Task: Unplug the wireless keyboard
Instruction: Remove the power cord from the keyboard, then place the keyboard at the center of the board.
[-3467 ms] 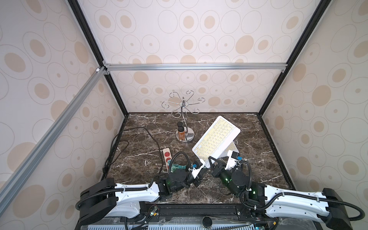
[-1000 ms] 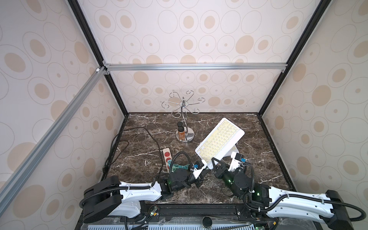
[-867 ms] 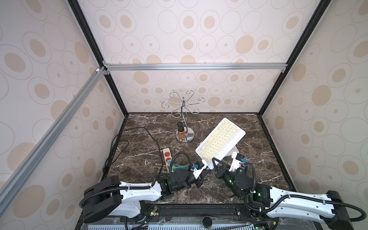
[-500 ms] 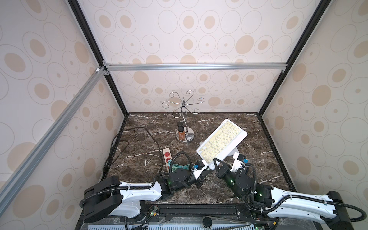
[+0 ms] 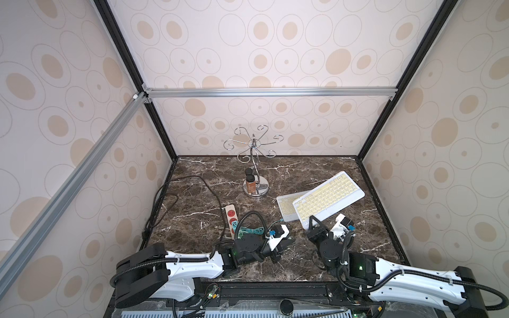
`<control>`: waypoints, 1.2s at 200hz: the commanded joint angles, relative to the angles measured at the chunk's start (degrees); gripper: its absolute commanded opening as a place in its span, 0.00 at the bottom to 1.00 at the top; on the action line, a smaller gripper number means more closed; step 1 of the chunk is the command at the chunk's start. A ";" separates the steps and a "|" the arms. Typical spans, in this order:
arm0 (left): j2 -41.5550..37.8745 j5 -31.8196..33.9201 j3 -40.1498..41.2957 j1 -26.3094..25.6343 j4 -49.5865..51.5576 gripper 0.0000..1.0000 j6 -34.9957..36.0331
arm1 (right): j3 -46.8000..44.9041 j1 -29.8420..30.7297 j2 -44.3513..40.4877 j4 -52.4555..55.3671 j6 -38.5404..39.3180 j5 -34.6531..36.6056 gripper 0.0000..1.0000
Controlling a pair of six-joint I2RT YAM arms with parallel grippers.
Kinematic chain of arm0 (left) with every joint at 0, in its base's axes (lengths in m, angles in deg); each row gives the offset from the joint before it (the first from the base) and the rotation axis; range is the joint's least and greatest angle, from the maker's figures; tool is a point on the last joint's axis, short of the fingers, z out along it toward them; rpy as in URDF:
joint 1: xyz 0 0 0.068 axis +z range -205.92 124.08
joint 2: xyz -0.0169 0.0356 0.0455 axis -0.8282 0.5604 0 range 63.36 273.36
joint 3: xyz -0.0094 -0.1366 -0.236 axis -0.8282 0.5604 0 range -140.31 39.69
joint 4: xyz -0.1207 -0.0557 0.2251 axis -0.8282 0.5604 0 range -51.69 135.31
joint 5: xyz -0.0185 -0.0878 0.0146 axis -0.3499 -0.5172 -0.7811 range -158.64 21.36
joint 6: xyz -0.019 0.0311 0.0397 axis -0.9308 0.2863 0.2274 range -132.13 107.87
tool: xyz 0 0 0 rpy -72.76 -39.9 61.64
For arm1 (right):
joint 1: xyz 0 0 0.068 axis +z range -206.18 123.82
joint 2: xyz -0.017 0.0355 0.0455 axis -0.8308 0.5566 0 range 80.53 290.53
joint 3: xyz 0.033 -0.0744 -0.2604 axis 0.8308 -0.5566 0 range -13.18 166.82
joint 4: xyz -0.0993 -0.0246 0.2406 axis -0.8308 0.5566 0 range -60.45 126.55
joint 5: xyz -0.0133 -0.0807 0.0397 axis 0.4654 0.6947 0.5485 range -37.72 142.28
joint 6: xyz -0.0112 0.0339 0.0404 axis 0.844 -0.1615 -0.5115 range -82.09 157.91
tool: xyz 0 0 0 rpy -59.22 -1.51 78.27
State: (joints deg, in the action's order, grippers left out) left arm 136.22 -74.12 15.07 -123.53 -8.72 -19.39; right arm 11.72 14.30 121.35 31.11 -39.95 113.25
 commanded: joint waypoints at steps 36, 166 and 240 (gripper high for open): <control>0.21 6.48 0.66 -0.25 4.83 0.00 -1.39 | 10.95 0.07 2.37 46.72 -45.56 1.95 0.00; 0.76 6.35 0.62 -0.25 3.61 0.00 -2.49 | -1.26 0.10 10.06 40.61 -64.41 -11.36 0.00; 0.62 5.85 0.65 -0.25 3.26 0.00 -2.82 | -2.74 0.09 13.67 38.77 -67.78 -14.35 0.00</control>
State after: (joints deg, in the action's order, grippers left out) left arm 137.53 -67.76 16.84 -123.53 -4.37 -21.64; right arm 10.33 14.30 133.66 66.92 -78.90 105.69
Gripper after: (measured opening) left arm 0.109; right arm 0.082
